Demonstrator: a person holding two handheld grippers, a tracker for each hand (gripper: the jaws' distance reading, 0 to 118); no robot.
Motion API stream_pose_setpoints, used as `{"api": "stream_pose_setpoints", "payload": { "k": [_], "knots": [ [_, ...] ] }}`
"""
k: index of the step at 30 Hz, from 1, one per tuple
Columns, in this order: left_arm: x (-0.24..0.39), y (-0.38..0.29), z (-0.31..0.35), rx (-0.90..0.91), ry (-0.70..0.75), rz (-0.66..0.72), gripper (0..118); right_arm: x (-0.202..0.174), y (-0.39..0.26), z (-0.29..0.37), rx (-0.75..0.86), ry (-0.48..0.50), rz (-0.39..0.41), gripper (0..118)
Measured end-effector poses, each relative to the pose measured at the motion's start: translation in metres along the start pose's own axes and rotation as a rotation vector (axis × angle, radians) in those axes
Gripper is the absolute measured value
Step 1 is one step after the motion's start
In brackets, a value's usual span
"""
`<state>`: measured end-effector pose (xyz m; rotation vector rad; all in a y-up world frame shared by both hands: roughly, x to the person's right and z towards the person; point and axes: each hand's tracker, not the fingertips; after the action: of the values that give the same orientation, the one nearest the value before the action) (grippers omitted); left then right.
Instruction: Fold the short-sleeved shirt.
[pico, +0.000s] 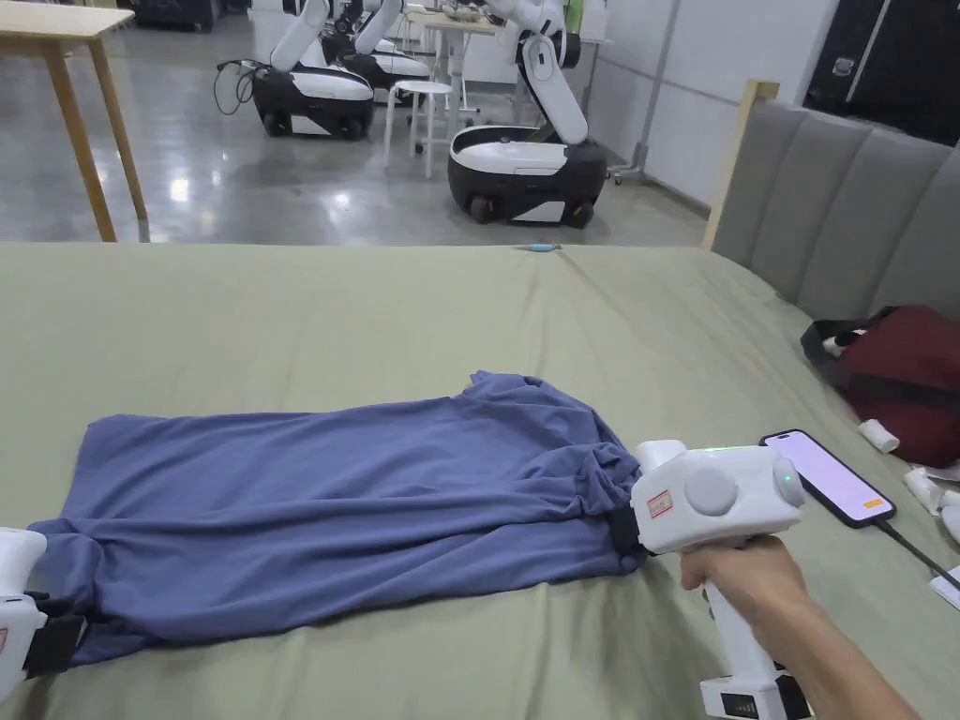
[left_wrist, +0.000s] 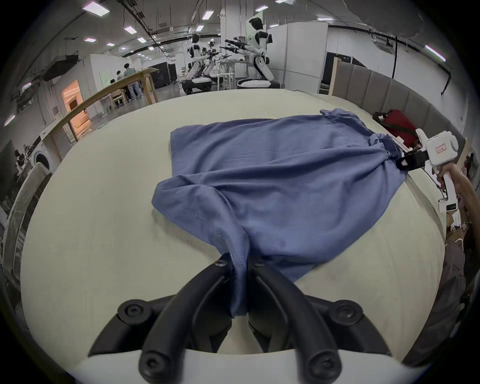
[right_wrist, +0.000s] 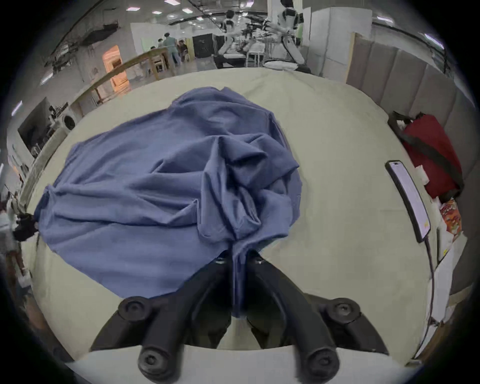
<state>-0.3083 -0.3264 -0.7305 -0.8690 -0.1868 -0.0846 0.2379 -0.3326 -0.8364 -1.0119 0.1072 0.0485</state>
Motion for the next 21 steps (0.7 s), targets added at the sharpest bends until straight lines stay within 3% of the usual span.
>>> {"api": "stream_pose_setpoints", "payload": {
  "k": [1,5,10,12,15,21],
  "knots": [
    [0.0,0.0,0.0,0.0,0.0,0.0,7,-0.003,-0.002,0.0,-0.002,-0.01,0.025,10],
    [-0.001,-0.001,-0.001,0.0,-0.003,-0.004,7,0.008,-0.001,0.003,0.01,0.026,-0.045,10],
    [-0.004,-0.003,0.014,0.027,-0.014,0.011,7,0.017,-0.009,0.025,0.036,0.038,-0.051,10],
    [-0.007,-0.005,0.027,0.087,-0.024,0.019,7,0.018,-0.014,0.036,0.043,0.044,-0.035,10],
    [-0.009,-0.012,0.049,0.095,-0.061,0.019,7,0.011,-0.026,0.055,0.058,-0.032,0.063,9],
    [-0.002,-0.044,0.089,0.088,-0.064,0.002,7,0.002,-0.073,0.099,0.082,0.002,0.093,9]
  ]
}}
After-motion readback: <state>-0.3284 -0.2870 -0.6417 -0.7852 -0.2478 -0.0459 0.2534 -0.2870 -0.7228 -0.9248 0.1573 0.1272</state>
